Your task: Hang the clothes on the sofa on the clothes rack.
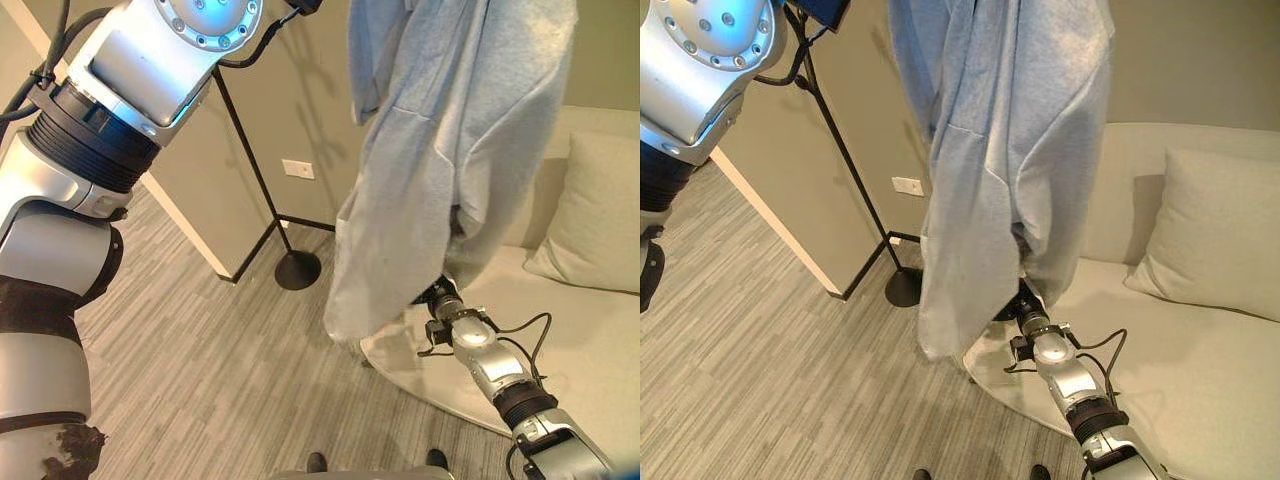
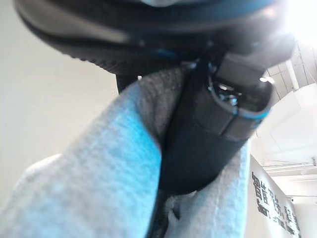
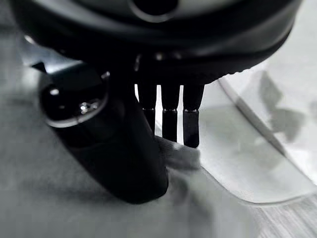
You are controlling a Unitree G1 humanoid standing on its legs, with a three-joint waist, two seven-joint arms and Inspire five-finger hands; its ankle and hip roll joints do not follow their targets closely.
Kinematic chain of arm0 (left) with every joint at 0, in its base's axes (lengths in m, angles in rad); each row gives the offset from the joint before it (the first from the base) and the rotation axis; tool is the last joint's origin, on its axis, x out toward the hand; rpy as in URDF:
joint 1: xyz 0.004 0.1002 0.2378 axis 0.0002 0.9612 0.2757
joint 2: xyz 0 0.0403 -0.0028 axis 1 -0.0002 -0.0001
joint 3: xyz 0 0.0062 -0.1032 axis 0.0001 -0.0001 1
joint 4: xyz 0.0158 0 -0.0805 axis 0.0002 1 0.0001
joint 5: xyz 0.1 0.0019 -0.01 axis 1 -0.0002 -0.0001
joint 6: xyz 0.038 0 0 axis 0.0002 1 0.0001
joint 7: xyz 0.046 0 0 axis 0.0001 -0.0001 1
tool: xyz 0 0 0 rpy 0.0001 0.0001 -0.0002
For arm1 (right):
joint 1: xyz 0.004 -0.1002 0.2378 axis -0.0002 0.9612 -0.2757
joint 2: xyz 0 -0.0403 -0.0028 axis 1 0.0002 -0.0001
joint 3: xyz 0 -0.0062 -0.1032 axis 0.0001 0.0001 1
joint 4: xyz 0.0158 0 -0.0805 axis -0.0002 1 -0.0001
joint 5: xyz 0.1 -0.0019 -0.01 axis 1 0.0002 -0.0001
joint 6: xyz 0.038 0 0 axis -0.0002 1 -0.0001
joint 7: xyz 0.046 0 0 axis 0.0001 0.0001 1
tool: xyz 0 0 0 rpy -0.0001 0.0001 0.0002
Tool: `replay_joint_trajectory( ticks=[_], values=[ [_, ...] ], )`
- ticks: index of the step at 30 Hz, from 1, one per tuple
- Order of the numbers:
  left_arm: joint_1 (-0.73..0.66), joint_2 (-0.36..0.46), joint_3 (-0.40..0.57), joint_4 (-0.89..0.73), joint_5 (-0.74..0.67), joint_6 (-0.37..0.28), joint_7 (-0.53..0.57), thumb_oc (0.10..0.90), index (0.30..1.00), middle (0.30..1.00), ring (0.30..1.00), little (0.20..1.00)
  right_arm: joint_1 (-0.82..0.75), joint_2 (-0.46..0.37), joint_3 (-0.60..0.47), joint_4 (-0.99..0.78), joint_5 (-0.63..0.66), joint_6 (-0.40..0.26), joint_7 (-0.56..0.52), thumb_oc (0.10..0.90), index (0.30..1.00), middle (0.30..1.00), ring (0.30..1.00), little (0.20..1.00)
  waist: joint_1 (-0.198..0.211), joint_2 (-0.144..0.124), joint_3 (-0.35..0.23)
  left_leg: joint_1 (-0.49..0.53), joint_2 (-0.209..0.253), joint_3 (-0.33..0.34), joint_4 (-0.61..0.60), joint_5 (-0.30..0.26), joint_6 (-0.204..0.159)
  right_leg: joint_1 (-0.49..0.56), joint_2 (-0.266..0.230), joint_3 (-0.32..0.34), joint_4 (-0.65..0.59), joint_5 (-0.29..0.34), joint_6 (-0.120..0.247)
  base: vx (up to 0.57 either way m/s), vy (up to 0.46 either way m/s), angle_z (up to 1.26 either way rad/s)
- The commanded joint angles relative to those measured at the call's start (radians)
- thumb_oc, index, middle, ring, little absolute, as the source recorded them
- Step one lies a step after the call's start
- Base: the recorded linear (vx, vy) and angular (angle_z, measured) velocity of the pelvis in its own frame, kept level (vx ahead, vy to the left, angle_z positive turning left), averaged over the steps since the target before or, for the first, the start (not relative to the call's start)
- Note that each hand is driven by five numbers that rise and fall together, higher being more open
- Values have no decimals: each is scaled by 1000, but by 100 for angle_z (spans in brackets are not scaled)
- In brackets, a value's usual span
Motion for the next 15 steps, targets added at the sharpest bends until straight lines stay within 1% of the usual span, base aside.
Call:
replay_joint_trajectory(
  ticks=[1,2,4,6,7,9,10,13,15],
  values=[
    [-226,21,54,189,-71,-17,98,400,300,300,300,300,-111,-35,-43,-93,14,-99,-21,555,533,533,533,533,27,-60,-61,42,-16,-6,7,-133,12,81,37,-38,21,-115,8,3,-39,0],
    [-224,26,51,191,-59,-12,93,400,300,300,300,300,-100,-54,-55,-119,0,-100,-19,800,900,900,900,900,25,-64,-61,41,-13,-7,7,-133,11,81,39,-38,22,-116,7,0,0,0],
    [-222,28,51,192,-53,-10,91,400,300,300,300,300,-92,-64,-60,-135,-11,-100,-19,800,900,900,900,900,25,-66,-61,41,-12,-7,7,-133,10,81,39,-37,22,-117,7,0,0,0],
    [-219,35,52,196,-39,-3,86,400,300,300,300,300,-64,-89,-85,-179,-27,-99,-11,800,900,900,900,900,21,-69,-61,43,-9,-5,7,-133,10,81,41,-38,23,-119,6,0,0,0],
    [-217,43,52,196,-21,3,80,400,300,300,300,300,-39,-116,-109,-214,-51,-103,-9,800,900,900,900,900,17,-73,-62,44,-9,-4,7,-134,9,82,41,-37,21,-119,6,0,0,0],
    [-217,44,51,199,-12,7,75,400,300,300,300,300,-22,-130,-122,-235,-61,-102,-4,800,900,900,900,900,15,-73,-63,44,-8,-4,7,-136,9,83,42,-37,20,-119,6,0,0,0],
    [-219,53,49,198,4,12,70,400,300,300,300,300,9,-155,-148,-271,-80,-105,4,800,900,900,900,900,8,-76,-63,45,-6,-1,7,-137,9,83,42,-36,19,-119,7,0,0,0],
    [-222,56,52,196,12,12,66,400,300,300,300,300,52,-177,-184,-311,-93,-107,16,800,900,900,900,900,2,-78,-64,46,-4,0,7,-137,8,82,44,-36,18,-119,7,0,0,0],
    [-223,59,51,185,31,17,57,400,300,300,300,300,93,-215,-227,-341,-137,-109,17,800,900,900,900,900,-8,-81,-65,45,-3,4,7,-140,8,81,45,-33,17,-118,9,0,0,0]
  ],
)
